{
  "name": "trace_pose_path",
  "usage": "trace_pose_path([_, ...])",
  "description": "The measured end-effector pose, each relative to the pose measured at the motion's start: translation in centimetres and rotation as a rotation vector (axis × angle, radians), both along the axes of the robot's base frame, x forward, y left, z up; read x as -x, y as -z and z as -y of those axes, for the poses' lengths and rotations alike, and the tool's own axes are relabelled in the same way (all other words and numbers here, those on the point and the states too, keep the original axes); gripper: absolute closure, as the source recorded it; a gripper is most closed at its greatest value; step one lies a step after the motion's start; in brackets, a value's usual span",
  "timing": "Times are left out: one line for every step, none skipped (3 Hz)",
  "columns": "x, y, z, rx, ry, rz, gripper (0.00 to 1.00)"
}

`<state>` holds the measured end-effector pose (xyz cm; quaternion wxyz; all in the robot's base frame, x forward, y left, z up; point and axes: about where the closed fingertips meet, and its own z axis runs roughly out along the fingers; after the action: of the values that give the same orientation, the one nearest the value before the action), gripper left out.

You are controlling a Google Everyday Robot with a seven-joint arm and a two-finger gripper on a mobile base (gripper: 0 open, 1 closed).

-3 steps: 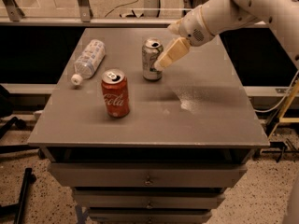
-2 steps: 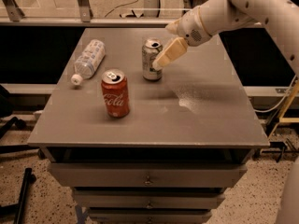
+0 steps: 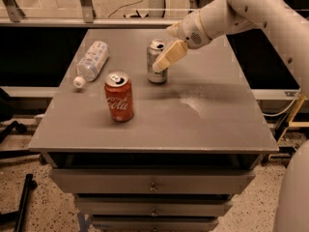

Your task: Knock 7up can over

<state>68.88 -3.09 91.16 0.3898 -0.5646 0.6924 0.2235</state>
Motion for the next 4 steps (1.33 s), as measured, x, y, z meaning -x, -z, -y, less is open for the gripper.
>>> trace_pose_path([0.0,0.5,-0.7,-0.013,-0.006,-0.014,0.18])
trace_pose_path([0.2,0.7,-1.7,-0.023,-0.029,-0.025,0.41])
trace_pose_path([0.5,0.5,-2.8,-0.031,-0.060,-0.024,0.64])
trace_pose_path([0.7,0.0,0.2,0.023,-0.018,-0.008,0.95])
